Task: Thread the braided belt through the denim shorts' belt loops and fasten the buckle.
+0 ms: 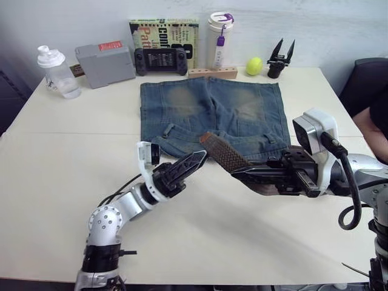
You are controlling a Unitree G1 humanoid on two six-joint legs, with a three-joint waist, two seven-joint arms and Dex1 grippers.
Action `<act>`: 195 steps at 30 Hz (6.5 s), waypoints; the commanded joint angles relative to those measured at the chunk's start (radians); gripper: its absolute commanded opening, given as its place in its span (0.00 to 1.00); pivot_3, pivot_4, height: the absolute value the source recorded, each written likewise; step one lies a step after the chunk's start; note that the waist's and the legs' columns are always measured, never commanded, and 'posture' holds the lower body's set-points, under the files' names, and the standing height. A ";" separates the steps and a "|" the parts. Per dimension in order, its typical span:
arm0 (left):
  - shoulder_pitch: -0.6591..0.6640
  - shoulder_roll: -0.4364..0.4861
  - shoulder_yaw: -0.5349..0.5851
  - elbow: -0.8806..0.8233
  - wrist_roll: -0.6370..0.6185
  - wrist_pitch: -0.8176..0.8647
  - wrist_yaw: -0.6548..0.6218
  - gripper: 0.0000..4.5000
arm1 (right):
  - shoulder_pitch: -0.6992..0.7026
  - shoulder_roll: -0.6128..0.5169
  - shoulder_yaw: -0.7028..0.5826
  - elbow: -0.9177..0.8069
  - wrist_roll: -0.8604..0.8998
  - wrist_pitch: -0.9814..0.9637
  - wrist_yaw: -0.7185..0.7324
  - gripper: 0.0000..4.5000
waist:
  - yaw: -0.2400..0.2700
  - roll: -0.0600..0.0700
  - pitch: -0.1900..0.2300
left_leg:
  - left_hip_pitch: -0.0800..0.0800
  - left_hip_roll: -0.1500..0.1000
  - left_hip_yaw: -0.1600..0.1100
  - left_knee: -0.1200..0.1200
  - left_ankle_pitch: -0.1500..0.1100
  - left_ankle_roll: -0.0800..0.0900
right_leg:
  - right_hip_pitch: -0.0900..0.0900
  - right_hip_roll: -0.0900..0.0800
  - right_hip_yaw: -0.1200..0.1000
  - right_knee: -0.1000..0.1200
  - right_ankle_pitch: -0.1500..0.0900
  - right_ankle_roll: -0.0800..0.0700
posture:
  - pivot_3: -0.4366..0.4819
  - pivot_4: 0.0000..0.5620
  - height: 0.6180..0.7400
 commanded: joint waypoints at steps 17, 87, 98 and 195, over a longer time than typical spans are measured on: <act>-0.092 -0.025 0.047 0.053 -0.190 -0.006 0.130 0.00 | 0.132 -0.001 -0.069 0.022 -0.199 -0.094 -0.131 0.20 | 0.007 -0.001 0.000 | 0.000 0.000 0.000 0.000 0.001 -0.001 | 0.002 0.000 0.000 -0.003 0.001 0.001 | 0.48 0.27 0.61; -0.077 0.762 -0.078 0.093 0.493 -0.103 -0.696 0.99 | 0.298 0.235 -0.139 -0.062 0.363 -0.274 -0.731 0.00 | 0.002 0.009 0.011 | -0.006 0.000 0.004 -0.017 0.005 -0.009 | -0.014 -0.002 0.003 -0.005 -0.002 -0.015 | 0.48 0.27 0.61; -0.524 0.433 -0.297 0.389 0.924 -0.470 -0.848 0.99 | 0.555 -0.108 -0.388 -0.172 0.407 -0.136 -0.481 0.00 | 0.028 0.007 0.014 | -0.020 0.001 0.004 -0.008 0.006 -0.002 | -0.022 0.003 -0.001 -0.002 -0.003 -0.008 | 0.48 0.27 0.61; -0.311 0.611 -0.129 0.220 1.051 -0.606 -0.905 1.00 | 0.919 -0.013 -0.054 -0.506 0.632 -0.810 -1.342 0.00 | -0.002 0.003 0.015 | -0.016 0.000 0.006 -0.001 0.018 0.000 | -0.018 0.001 0.005 0.003 0.010 0.002 | 0.48 0.27 0.61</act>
